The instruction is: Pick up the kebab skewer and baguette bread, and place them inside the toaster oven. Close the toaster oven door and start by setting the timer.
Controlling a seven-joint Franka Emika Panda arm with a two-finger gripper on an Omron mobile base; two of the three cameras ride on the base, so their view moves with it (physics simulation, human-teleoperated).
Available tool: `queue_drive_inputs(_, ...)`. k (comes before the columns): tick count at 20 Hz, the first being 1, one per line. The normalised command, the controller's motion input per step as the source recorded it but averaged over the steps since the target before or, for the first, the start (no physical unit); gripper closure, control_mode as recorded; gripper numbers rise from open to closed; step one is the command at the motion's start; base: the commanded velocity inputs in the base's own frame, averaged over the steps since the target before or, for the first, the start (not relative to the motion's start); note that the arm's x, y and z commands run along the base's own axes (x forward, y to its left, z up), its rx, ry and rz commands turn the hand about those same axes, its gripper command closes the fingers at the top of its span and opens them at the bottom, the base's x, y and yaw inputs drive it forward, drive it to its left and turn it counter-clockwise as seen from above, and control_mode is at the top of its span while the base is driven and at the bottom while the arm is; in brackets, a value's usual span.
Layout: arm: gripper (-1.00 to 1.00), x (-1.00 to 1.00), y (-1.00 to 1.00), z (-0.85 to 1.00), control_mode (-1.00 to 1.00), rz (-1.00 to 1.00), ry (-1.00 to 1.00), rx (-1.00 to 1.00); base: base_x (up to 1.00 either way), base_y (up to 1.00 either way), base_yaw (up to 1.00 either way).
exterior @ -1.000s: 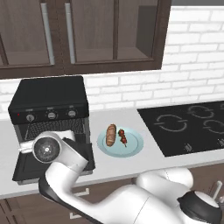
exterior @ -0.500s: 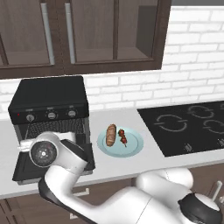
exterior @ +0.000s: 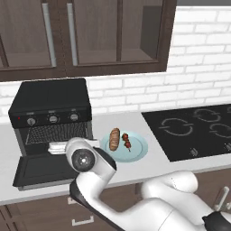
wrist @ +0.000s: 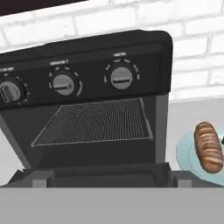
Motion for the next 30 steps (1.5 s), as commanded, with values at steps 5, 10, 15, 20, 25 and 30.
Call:
queue_drive_inputs(5,-1.00,0.34,0.51,-0.23,-1.00,-0.06,0.00,0.00,0.00,0.00,0.00)
queue_drive_inputs(10,-1.00,0.47,0.37,0.03,-1.00,-0.09,0.00,0.01,0.00,0.00,0.00)
queue_drive_inputs(15,-1.00,0.42,0.08,0.12,-1.00,-0.03,0.00,0.03,0.00,0.00,0.00)
queue_drive_inputs(20,-1.00,0.09,0.00,-0.12,-1.00,0.02,0.05,-0.10,0.00,0.00,0.00)
queue_drive_inputs(25,-1.00,0.10,0.13,-0.33,-1.00,0.04,0.03,-0.26,0.00,0.00,0.00)
queue_drive_inputs(30,-1.00,0.23,0.15,0.00,-1.00,0.01,0.12,-0.04,0.00,0.00,0.00)
